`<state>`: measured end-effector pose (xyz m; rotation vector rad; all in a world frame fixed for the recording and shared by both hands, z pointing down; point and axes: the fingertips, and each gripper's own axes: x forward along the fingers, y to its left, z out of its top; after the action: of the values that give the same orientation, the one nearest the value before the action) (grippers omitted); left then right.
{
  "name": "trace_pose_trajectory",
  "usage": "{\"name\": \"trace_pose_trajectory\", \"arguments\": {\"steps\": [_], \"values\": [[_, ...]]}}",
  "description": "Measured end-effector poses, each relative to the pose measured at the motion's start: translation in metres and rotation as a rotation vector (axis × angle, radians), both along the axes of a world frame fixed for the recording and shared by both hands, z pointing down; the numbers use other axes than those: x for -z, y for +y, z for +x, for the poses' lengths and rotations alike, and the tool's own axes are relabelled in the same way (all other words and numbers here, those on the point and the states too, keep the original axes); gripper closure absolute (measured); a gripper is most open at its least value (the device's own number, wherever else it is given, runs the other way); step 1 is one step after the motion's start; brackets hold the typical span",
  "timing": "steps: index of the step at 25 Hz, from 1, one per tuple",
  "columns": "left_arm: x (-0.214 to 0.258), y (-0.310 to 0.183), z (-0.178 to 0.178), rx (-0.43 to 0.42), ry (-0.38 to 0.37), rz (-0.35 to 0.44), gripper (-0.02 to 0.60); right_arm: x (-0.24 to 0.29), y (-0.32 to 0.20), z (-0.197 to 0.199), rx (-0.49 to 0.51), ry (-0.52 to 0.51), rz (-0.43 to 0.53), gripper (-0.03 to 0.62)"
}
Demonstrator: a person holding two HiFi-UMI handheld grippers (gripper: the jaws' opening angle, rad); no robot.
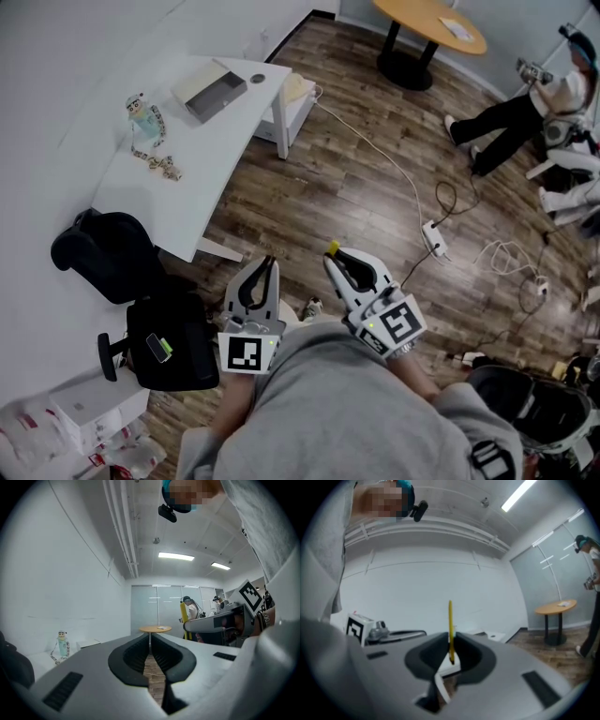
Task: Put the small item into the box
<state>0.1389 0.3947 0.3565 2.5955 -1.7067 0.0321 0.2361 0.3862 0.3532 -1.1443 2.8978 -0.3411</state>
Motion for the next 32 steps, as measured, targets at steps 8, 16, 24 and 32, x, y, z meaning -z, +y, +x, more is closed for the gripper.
{"name": "trace_pose_trajectory", "arguments": {"steps": [8, 16, 24, 32], "values": [[-0.009, -0.016, -0.002, 0.006, -0.003, -0.026, 0.537, -0.006, -0.019, 0.001, -0.006, -0.001, -0.008, 0.525], [-0.013, -0.072, -0.001, -0.055, -0.009, -0.018, 0.537, -0.010, -0.068, 0.000, -0.056, 0.035, -0.001, 0.525], [-0.011, -0.139, -0.002, -0.103, -0.016, -0.025, 0.537, -0.018, -0.134, 0.003, -0.122, 0.036, -0.065, 0.525], [-0.007, -0.201, -0.012, -0.140, -0.005, -0.018, 0.537, -0.016, -0.190, 0.001, -0.187, 0.033, -0.072, 0.525]]}}
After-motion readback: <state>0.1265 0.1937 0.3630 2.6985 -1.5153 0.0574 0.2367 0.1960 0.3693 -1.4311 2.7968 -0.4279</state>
